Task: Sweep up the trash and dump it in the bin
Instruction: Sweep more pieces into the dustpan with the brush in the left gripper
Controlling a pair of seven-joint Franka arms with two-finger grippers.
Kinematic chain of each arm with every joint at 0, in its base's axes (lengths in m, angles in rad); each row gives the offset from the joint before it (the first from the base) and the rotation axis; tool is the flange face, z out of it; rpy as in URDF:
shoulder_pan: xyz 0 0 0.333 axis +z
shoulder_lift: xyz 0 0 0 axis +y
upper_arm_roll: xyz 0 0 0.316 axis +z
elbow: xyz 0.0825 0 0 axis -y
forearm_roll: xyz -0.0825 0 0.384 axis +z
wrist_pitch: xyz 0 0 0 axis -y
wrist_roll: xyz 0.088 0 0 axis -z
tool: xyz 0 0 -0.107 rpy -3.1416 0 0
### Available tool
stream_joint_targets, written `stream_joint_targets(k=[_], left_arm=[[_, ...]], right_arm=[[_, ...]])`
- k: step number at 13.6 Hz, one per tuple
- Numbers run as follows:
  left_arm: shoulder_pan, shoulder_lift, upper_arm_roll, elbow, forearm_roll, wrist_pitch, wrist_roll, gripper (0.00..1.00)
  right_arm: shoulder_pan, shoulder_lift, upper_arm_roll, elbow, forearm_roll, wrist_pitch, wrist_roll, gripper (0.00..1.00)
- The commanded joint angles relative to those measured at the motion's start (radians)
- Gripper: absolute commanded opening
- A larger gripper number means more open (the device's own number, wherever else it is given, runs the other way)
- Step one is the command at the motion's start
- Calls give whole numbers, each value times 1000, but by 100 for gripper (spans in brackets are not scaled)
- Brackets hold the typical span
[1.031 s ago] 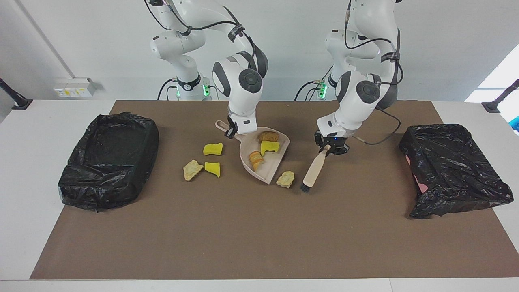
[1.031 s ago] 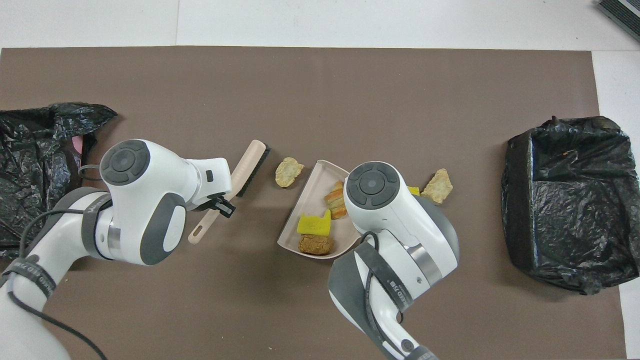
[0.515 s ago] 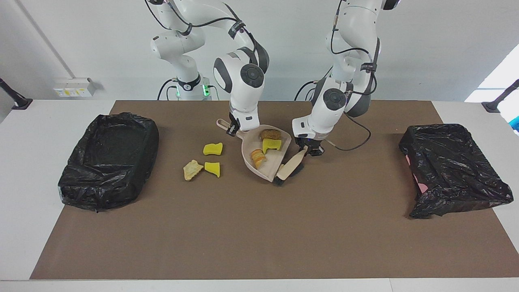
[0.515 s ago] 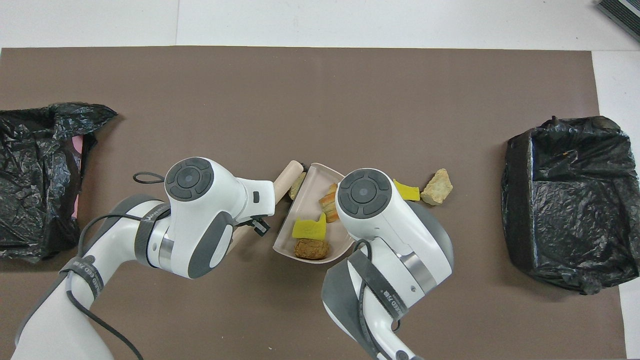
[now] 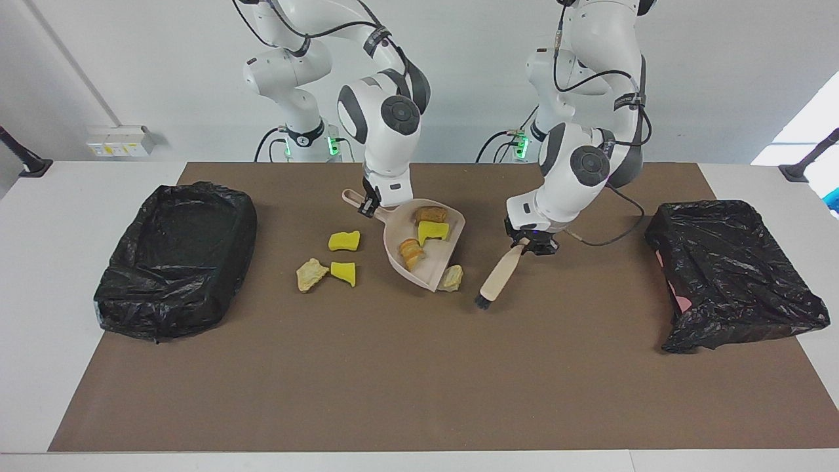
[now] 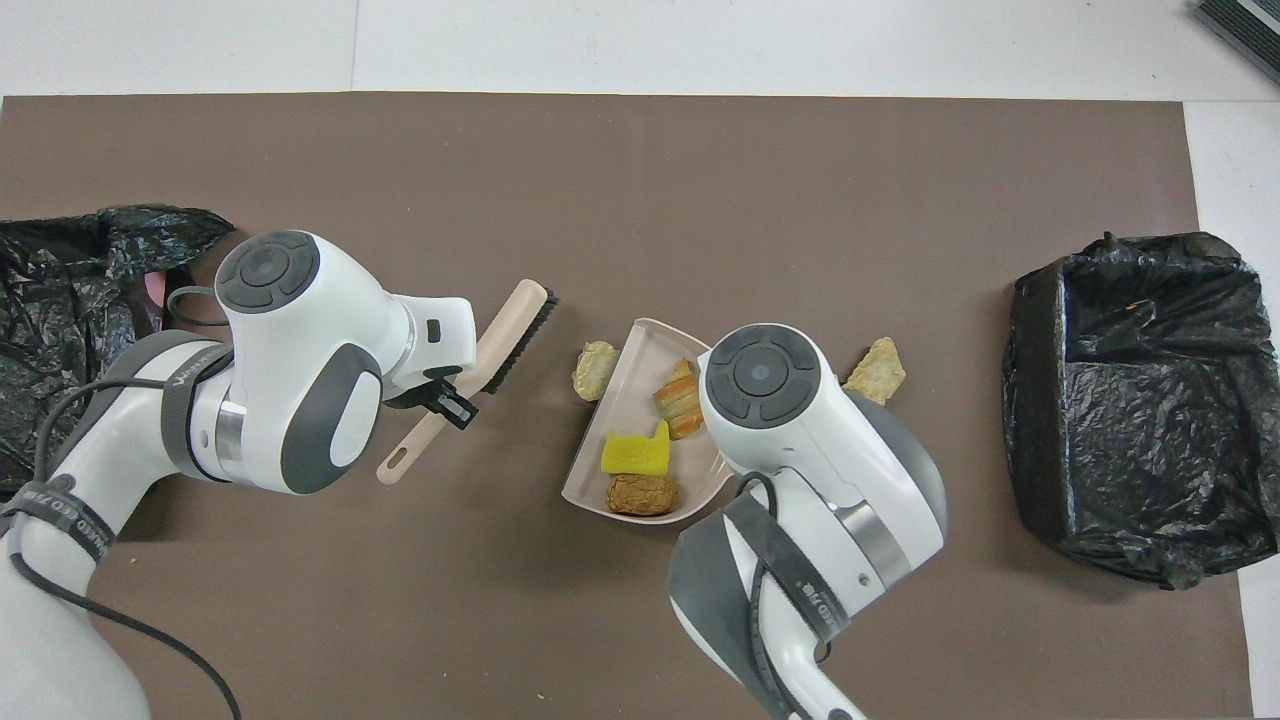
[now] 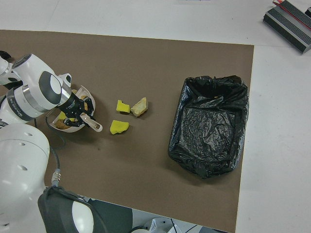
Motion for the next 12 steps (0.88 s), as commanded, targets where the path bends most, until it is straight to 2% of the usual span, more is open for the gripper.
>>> stream_joint_targets(k=[1, 4, 6, 9, 12], left_arm=[[-27, 14, -2, 9, 0, -1, -101, 0], [-52, -12, -2, -66, 0, 67, -128, 0], [-69, -17, -2, -86, 0, 68, -184, 0], [-131, -37, -2, -119, 0, 65, -275, 0], [-220, -75, -7, -164, -1, 51, -260, 0]], right_arm=[[-54, -39, 4, -64, -39, 37, -118, 0], [-49, 19, 4, -69, -95, 82, -157, 0], [-36, 24, 7, -68, -106, 82, -131, 0], [29, 45, 7, -81, -106, 91, -39, 0], [31, 47, 7, -72, -106, 65, -6, 0]])
